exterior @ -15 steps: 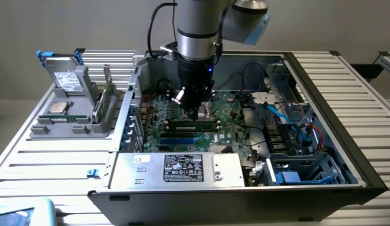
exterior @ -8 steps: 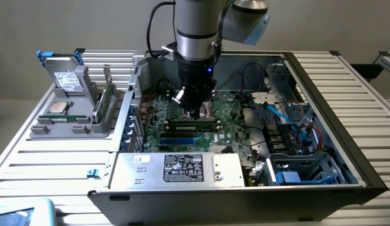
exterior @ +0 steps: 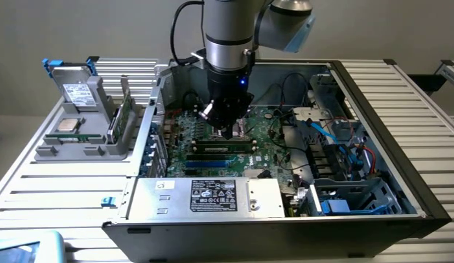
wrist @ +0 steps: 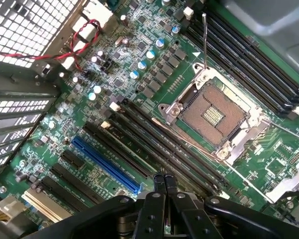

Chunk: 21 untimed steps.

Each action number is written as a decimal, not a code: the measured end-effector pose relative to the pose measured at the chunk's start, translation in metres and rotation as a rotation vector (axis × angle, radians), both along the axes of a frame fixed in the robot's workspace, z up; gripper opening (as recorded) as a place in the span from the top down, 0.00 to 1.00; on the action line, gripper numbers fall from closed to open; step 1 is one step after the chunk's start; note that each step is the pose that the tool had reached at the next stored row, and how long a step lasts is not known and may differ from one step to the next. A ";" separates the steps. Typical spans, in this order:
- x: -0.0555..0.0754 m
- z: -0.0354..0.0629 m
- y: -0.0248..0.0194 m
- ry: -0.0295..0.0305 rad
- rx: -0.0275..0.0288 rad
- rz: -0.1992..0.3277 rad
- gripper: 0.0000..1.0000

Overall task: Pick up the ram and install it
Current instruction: 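Press down the ram until it locks into place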

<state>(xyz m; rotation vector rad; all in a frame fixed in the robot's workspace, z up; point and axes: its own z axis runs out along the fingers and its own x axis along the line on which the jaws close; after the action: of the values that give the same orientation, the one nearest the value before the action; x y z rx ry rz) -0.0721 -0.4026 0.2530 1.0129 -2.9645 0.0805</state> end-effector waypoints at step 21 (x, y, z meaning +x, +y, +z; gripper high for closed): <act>0.000 0.0000 0.0000 -0.0083 0.0026 -0.270 0.89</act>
<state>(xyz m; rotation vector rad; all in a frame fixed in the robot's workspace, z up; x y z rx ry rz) -0.0721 -0.4026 0.2531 0.6054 -3.0757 0.0784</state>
